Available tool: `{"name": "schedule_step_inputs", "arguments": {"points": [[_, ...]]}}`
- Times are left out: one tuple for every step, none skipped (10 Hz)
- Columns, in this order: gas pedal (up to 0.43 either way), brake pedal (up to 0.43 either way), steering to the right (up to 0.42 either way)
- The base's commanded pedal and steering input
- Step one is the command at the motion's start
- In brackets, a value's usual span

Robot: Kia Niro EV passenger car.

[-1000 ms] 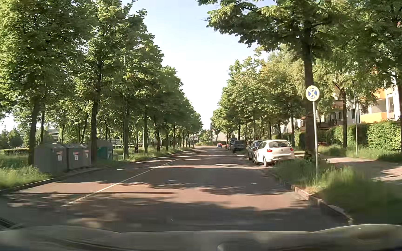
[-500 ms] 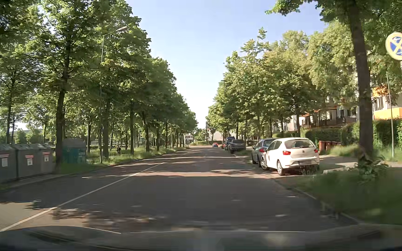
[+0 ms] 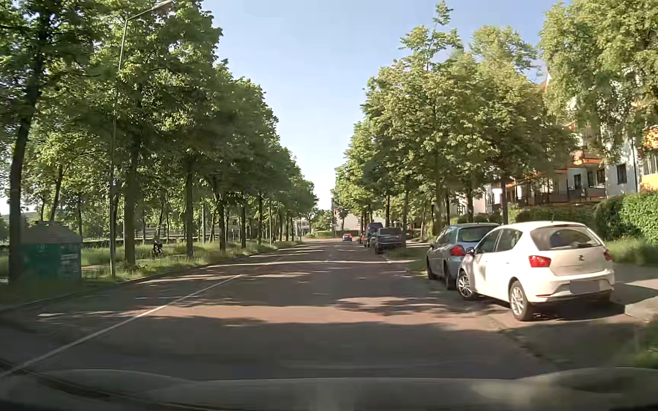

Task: Follow the waypoints while adhering to traffic rules and regulations

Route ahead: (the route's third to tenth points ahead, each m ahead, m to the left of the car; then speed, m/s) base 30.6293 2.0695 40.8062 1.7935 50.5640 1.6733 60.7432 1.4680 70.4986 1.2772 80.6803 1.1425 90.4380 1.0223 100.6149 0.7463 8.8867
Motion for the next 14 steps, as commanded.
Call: {"name": "schedule_step_inputs", "arguments": {"points": [[0.008,0.000,-0.002],[0.008,0.000,-0.004],[0.008,0.000,-0.007],[0.008,0.000,-0.010],[0.008,0.000,-0.010],[0.008,0.000,-0.010],[0.008,0.000,-0.010],[0.008,0.000,-0.010],[0.008,0.000,-0.009],[0.008,0.000,-0.008],[0.020,0.000,-0.005],[0.020,0.000,-0.003],[0.028,0.000,-0.002],[0.039,0.000,0.001]]}}
